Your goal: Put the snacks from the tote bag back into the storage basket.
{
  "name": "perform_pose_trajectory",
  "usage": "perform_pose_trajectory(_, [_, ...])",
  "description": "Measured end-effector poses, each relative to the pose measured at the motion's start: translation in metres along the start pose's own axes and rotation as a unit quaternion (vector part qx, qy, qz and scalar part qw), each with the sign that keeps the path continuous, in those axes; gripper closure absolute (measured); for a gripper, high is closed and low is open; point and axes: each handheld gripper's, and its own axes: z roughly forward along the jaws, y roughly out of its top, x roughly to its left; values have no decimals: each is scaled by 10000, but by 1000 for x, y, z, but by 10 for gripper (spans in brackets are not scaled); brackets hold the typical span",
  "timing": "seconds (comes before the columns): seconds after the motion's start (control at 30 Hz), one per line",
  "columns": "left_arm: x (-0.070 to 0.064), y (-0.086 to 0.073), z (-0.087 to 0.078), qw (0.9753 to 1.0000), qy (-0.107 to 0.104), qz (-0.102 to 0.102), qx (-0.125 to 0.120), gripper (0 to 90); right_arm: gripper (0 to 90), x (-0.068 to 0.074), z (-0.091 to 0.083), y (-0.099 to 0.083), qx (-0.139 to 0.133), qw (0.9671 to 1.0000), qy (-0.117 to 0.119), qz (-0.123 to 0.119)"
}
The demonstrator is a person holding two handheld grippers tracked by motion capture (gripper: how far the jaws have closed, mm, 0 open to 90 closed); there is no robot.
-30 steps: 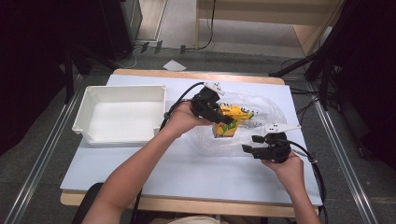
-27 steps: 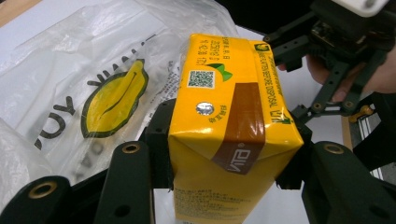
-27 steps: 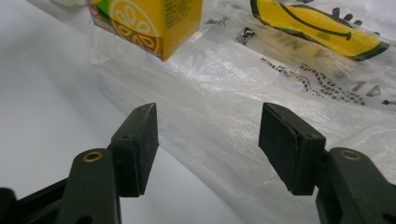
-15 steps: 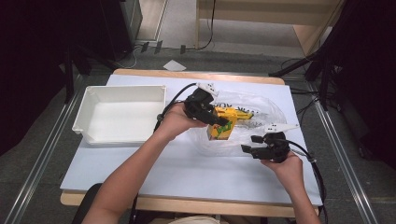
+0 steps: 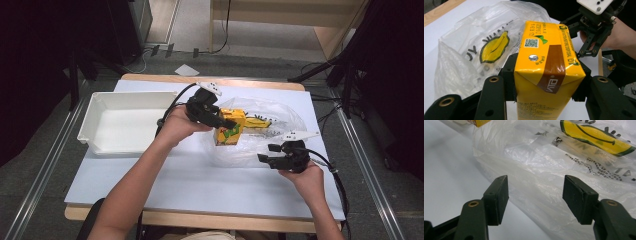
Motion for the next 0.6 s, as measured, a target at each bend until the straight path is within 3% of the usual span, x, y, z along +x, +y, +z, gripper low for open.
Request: perform_pose_trajectory(0.6, [14,-6,-21,9995,231,-192,-138,523,384,1,3,1,32,10000,57,38])
